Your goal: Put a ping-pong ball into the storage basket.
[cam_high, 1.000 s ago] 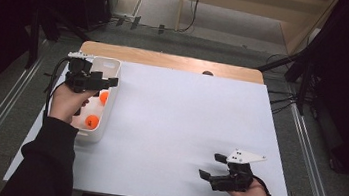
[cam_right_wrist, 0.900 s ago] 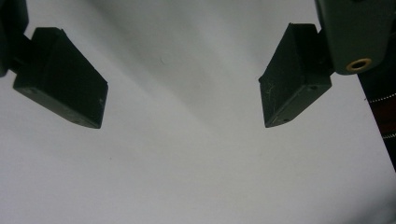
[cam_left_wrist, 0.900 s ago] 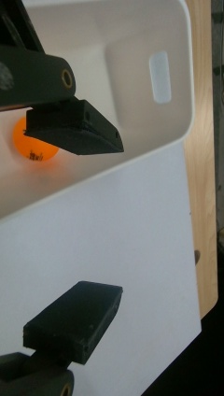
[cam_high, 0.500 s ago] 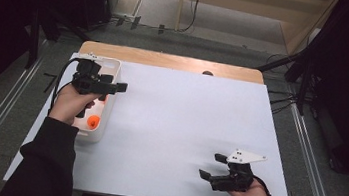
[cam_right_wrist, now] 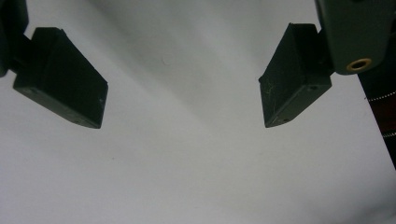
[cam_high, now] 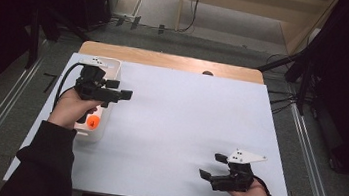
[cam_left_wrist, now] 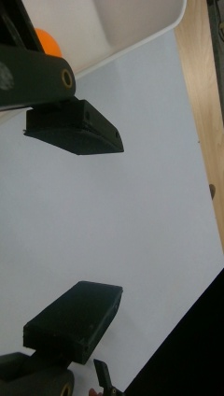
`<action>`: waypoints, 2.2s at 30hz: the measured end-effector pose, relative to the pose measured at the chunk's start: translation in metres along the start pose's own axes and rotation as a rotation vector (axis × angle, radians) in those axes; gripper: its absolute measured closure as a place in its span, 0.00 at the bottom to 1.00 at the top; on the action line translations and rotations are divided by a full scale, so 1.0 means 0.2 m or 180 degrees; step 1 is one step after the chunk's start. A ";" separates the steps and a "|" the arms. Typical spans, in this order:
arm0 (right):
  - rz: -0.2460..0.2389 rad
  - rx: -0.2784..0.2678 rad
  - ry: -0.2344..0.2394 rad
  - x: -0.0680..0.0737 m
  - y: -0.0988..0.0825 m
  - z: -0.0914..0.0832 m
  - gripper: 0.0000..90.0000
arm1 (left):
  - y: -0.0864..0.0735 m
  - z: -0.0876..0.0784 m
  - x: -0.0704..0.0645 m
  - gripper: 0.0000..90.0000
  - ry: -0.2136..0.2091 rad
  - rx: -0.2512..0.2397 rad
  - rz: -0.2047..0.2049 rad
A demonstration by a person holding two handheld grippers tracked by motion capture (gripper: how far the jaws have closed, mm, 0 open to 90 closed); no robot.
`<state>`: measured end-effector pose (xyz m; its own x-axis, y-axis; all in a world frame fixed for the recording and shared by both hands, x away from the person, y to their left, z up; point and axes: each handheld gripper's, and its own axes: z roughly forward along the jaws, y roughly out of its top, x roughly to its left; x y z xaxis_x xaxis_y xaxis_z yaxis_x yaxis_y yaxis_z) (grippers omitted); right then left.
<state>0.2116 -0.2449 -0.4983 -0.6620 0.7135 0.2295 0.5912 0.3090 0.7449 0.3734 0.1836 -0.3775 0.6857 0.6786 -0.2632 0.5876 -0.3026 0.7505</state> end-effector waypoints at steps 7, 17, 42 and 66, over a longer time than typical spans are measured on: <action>-0.0012 -0.0013 0.0000 0.00 0.00 0.00 0.15 | -0.04 0.02 -0.05 0.30 -0.0013 0.0004 0.0081; 0.0001 -0.0005 -0.0010 0.00 0.00 0.00 0.15 | -0.11 0.03 -0.11 0.30 -0.0048 0.0013 0.0214; 0.0025 -0.0021 -0.0043 0.00 0.00 0.00 0.15 | -0.31 0.05 -0.23 0.29 -0.0265 0.0088 0.0494; 0.0029 -0.0016 -0.0049 -0.01 0.00 0.00 0.15 | -0.49 0.02 -0.28 0.29 -0.0356 0.0101 0.0650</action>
<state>0.2119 -0.2464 -0.4983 -0.6494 0.7258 0.2267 0.5949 0.2993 0.7460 0.2797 0.1733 -0.4380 0.8341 0.5233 -0.1746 0.4437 -0.4481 0.7761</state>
